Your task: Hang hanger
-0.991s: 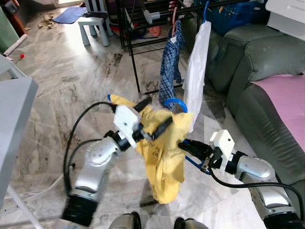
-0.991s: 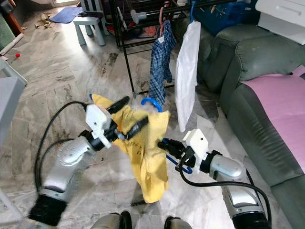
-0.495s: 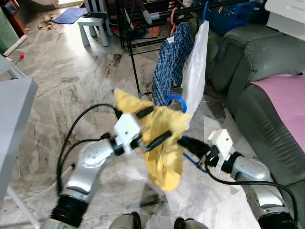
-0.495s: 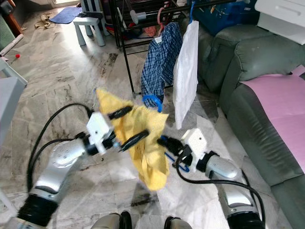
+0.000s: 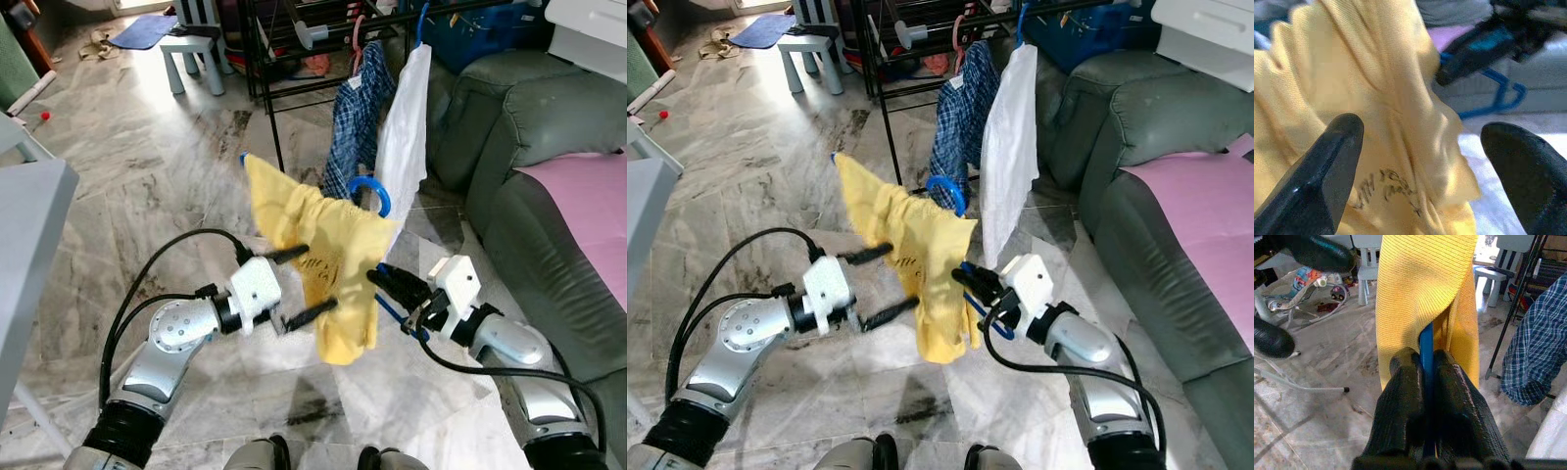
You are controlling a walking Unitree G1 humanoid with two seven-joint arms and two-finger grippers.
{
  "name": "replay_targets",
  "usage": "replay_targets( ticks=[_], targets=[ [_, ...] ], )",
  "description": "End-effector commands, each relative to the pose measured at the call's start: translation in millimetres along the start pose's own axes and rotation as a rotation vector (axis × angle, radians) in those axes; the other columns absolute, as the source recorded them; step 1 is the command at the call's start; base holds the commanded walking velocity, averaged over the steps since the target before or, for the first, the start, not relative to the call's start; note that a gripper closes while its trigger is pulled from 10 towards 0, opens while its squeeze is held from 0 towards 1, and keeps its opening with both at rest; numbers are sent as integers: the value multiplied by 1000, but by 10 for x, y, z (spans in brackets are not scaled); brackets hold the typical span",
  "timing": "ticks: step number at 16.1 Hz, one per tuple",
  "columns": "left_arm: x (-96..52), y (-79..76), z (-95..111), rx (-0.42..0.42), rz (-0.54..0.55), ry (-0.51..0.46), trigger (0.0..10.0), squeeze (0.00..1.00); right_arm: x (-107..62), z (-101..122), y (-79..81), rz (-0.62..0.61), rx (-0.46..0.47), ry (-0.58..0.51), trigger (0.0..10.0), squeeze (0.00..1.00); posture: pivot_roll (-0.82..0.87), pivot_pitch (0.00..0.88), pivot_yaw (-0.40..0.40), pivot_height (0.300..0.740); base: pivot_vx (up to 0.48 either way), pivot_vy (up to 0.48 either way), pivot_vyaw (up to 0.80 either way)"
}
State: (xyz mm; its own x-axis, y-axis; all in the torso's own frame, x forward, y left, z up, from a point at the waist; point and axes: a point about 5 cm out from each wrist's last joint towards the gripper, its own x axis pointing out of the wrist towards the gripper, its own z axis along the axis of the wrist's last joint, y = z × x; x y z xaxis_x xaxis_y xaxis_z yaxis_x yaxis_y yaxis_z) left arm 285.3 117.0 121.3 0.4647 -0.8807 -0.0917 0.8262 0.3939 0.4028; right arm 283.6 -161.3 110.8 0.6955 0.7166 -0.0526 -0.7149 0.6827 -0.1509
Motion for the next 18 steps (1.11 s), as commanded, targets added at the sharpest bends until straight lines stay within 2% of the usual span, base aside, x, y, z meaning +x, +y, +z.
replay_targets(
  ticks=[1, 4, 7, 8, 9, 13, 14, 18],
  targets=[
    [-55, -80, -105, -12, -52, 47, 10000, 1000, 0, 104, -13, 5, -48, -44, 10000, 0, -49, 177, 60, 740, 0, 0, 0],
    [-117, -113, -202, 9, -77, 96, 10000, 1000, -8, 146, -69, -16, -62, -52, 10000, 0, -52, 184, 59, 740, 0, 0, 0],
    [-147, 7, -203, 54, -10, 101, 10000, 1000, -18, 195, -103, -19, -63, -66, 10000, 0, -52, 185, 54, 740, 0, 0, 0],
    [-146, 84, -180, 91, 30, 94, 10000, 1000, -35, 198, -108, 0, -67, -57, 10000, 0, -50, 183, 52, 740, 0, 0, 0],
    [-147, 196, -121, 121, 57, 81, 10000, 1000, -102, 170, -141, 49, -68, -18, 10000, 0, -49, 179, 48, 740, 0, 0, 0],
    [-220, 302, -110, 158, 17, 112, 10000, 1000, -264, 116, -251, 115, -89, 71, 10000, 0, -47, 178, 48, 740, 0, 0, 0],
    [-253, 378, -102, 185, 18, 128, 10000, 1000, -335, 101, -272, 154, -107, 107, 10000, 0, -44, 172, 51, 740, 0, 0, 0],
    [-313, 561, -76, 250, 28, 160, 10000, 1000, -512, 114, -246, 279, -117, 177, 10000, 0, -46, 172, 59, 740, 0, 0, 0]
  ],
)
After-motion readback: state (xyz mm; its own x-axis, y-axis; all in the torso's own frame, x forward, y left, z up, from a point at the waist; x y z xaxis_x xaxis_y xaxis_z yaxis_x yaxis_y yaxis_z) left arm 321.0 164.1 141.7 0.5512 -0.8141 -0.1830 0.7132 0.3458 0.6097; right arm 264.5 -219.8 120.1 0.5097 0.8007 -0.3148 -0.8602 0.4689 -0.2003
